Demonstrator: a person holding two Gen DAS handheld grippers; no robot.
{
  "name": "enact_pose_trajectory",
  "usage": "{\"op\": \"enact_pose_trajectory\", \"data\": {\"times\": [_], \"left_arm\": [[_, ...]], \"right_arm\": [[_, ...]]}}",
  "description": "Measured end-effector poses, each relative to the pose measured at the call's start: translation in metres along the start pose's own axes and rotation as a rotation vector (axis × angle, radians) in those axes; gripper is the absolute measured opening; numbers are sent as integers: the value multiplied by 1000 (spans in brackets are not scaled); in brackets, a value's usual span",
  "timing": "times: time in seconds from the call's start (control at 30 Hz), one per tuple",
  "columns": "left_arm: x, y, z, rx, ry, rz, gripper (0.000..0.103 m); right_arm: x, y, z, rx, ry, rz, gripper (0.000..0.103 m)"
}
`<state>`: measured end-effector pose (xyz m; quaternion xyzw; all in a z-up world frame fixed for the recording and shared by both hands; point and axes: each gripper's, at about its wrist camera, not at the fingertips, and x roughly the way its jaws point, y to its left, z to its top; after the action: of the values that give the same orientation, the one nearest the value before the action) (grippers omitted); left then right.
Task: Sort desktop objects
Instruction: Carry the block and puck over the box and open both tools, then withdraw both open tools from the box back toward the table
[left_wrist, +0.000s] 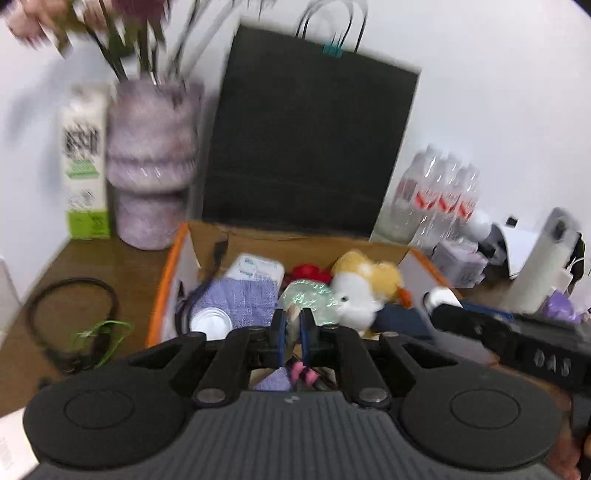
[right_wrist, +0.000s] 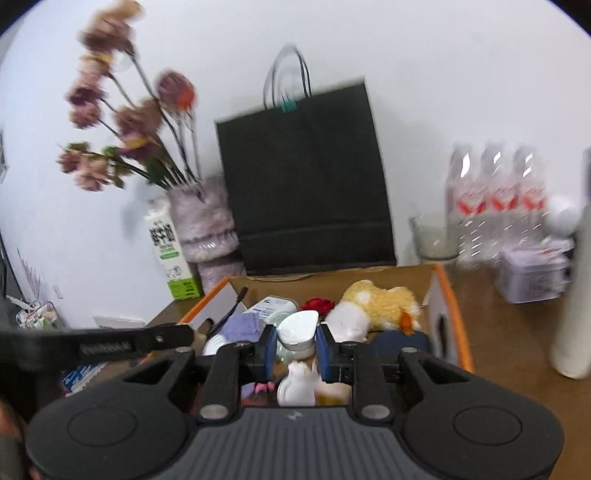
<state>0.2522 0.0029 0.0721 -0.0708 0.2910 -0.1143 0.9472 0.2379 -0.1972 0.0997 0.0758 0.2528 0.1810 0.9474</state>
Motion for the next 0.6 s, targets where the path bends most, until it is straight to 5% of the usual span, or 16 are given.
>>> {"op": "enact_pose_trajectory", "data": {"times": [0.07, 0.13, 0.2, 0.27, 0.4, 0.53, 0.6], "left_arm": [[26, 10, -2, -8, 62, -22, 28], [31, 13, -3, 57, 77, 4, 73], [24, 13, 0, 163, 9, 10, 81], [22, 15, 6, 221, -10, 7, 102], [48, 25, 7, 202, 94, 31, 103], [59, 3, -10, 352, 103, 126, 103], [61, 1, -12, 337, 106, 146, 103]], "right_arm": [[36, -2, 4, -32, 57, -32, 23], [61, -6, 0, -63, 114, -100, 39], [69, -11, -7, -89, 98, -153, 71], [72, -21, -12, -78, 97, -154, 82], [79, -40, -19, -14, 168, -108, 71], [78, -41, -22, -49, 167, -90, 70], [78, -42, -23, -74, 163, -76, 71]]}}
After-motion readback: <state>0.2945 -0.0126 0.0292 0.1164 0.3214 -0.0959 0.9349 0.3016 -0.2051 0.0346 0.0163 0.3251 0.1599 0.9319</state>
